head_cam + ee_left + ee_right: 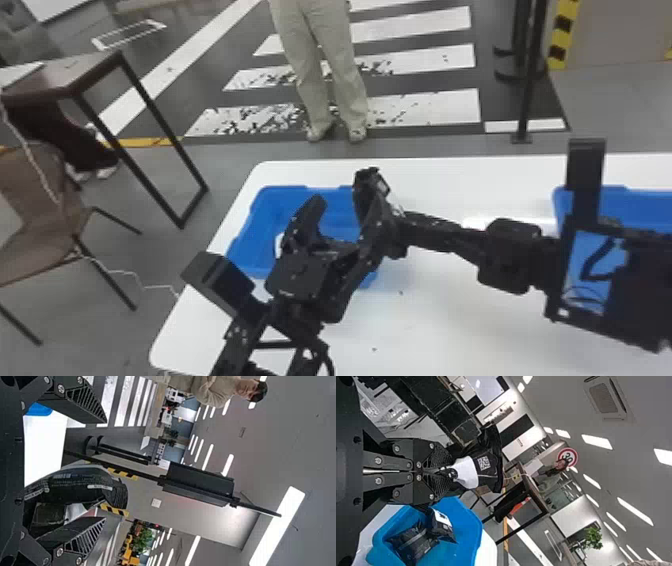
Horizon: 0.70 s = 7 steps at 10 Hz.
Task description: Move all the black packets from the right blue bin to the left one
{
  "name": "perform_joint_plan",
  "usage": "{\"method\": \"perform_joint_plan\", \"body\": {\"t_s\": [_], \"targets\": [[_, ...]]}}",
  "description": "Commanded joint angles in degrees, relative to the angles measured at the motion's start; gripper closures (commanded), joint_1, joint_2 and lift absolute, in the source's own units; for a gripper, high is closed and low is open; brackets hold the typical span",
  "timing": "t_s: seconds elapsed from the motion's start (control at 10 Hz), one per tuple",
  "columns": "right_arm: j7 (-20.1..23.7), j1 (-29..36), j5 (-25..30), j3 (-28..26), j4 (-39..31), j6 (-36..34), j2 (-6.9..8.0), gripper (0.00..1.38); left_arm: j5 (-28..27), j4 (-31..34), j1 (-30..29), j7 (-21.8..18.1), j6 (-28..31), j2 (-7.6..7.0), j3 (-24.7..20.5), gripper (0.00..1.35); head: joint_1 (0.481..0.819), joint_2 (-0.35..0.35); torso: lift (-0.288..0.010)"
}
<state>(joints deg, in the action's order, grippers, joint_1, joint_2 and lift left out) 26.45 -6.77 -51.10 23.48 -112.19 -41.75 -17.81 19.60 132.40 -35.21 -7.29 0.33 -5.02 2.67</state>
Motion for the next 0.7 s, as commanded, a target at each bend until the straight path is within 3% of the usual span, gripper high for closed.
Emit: {"method": "perform_joint_plan", "body": {"t_s": [0.0, 0.1, 0.2, 0.3, 0.6], "targets": [[0.01, -0.83, -0.43, 1.43, 0.46, 0.41, -0.12, 1.14, 0.97, 0.00, 0.20, 0.00, 0.65, -0.25, 0.87, 0.19, 0.695, 0.339, -0.140], [0.01, -1.25, -0.78, 2.23, 0.74, 0.55, -0.12, 1.14, 0.97, 0.14, 0.62, -0.44, 2.62, -0.52, 1.10, 0.46, 0.695, 0.339, -0.140], [0.01, -1.67, -1.00, 2.80, 1.16, 0.69, -0.21, 1.14, 2.11, 0.14, 0.76, -0.62, 4.31, -0.60, 1.10, 1.06, 0.695, 0.339, -0.140], [0.01, -2.09, -1.12, 3.03, 1.45, 0.98, -0.21, 1.14, 2.34, 0.14, 0.76, -0.62, 4.03, -0.52, 0.53, 1.22, 0.695, 0.337, -0.140], [0.01, -2.52, -1.00, 3.03, 2.43, 1.40, -0.39, 1.14, 1.88, 0.84, 0.48, -0.27, 4.03, -0.43, -0.04, 1.23, 0.695, 0.343, -0.140]]}}
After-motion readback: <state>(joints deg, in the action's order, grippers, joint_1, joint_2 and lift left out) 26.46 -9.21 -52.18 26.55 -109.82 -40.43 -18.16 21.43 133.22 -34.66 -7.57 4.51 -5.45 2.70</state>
